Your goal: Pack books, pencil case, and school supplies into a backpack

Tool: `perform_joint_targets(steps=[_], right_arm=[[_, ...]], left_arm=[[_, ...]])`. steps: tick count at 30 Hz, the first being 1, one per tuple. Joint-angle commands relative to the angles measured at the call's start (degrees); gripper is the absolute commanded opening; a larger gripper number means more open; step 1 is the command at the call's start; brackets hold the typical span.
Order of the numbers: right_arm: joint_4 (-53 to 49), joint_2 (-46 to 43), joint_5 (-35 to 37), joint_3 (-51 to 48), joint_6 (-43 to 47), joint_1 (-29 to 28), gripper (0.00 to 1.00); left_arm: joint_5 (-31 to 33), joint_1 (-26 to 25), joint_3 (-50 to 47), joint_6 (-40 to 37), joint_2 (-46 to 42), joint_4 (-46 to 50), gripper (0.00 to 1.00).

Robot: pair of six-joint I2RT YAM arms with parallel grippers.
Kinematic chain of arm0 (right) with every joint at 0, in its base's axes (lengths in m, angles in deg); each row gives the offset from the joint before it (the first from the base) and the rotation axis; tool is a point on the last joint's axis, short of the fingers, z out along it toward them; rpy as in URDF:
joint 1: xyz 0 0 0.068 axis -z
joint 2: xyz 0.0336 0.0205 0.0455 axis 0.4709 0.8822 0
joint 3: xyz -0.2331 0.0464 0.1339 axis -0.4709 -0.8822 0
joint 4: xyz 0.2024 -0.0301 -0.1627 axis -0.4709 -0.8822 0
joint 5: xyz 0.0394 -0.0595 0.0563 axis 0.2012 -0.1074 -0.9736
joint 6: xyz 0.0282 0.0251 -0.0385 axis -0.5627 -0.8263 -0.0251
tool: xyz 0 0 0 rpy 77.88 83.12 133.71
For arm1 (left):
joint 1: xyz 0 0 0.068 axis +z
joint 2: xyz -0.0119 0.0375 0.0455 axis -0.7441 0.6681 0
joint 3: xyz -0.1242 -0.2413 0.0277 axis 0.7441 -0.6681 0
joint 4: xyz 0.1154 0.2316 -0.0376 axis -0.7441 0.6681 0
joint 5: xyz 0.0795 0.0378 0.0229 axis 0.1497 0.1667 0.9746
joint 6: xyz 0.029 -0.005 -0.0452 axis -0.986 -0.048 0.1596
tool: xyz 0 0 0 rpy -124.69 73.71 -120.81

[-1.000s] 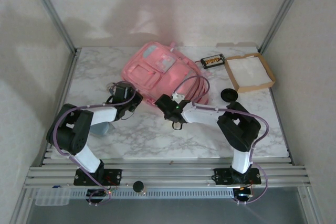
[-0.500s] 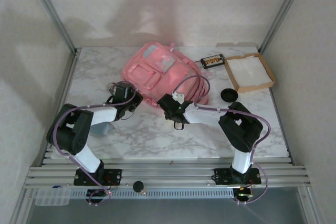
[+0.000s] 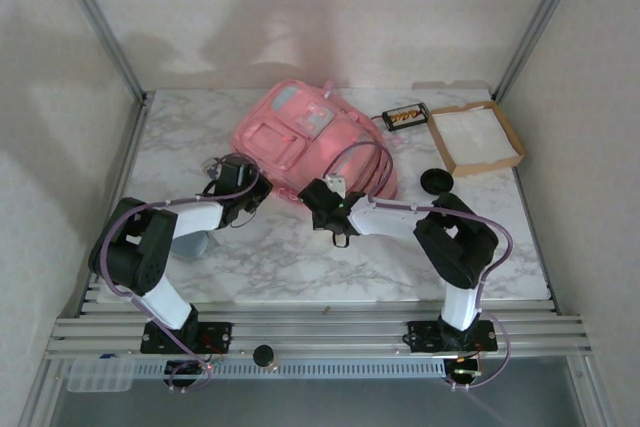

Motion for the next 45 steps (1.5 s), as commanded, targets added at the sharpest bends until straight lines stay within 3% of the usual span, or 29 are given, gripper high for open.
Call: perform_joint_targets(steps=[1,9,14,15,17,18,21,24,27,33,45], right_arm=[[-3.34,-6.51,0.30,-3.55,-0.10,2.01,0.00],[-6.88,-19.53,-5.48,-13.07,0.38,7.82,0.00],[-3.60,-19.38,-10.88,-11.14,5.56,6.13,0.00],[-2.25,-18.91,-12.77,-10.81,5.92,5.74,0.00],[-0.46,-17.62,-15.41,-9.73,5.61,5.02,0.00],[0.51,-17.00,-16.82,-9.30,5.38,4.98,0.00],[3.16,-16.28,-19.44,-9.19,5.46,5.03,0.00],[3.59,-15.14,-20.06,-8.76,6.39,5.02,0.00],[4.90,-14.46,-21.21,-8.88,7.85,5.08,0.00],[5.25,-13.28,-21.50,-8.76,8.75,5.07,0.00],[8.89,-13.39,-22.81,-10.67,7.70,5.10,0.00]], left_arm=[[4.81,2.74,3.81,-2.85,-1.25,1.18,0.00],[4.00,8.55,15.68,-9.64,4.60,6.16,0.00],[-3.03,8.95,21.55,-11.68,8.41,6.55,0.00],[-5.42,8.96,20.55,-11.00,7.82,5.15,0.06],[-10.42,8.84,17.01,-9.49,5.14,2.00,0.43],[-11.28,8.65,14.52,-8.36,2.64,1.20,0.54],[-10.59,6.87,7.66,-6.02,-4.84,2.67,0.64],[-10.74,1.83,1.29,-0.82,-10.32,2.47,0.65],[-10.54,-4.94,-4.55,8.20,-13.36,-4.67,0.65],[-0.94,-15.61,-8.06,23.96,-12.84,-9.86,0.62],[4.86,-21.99,-3.59,38.69,1.23,-13.44,0.48]])
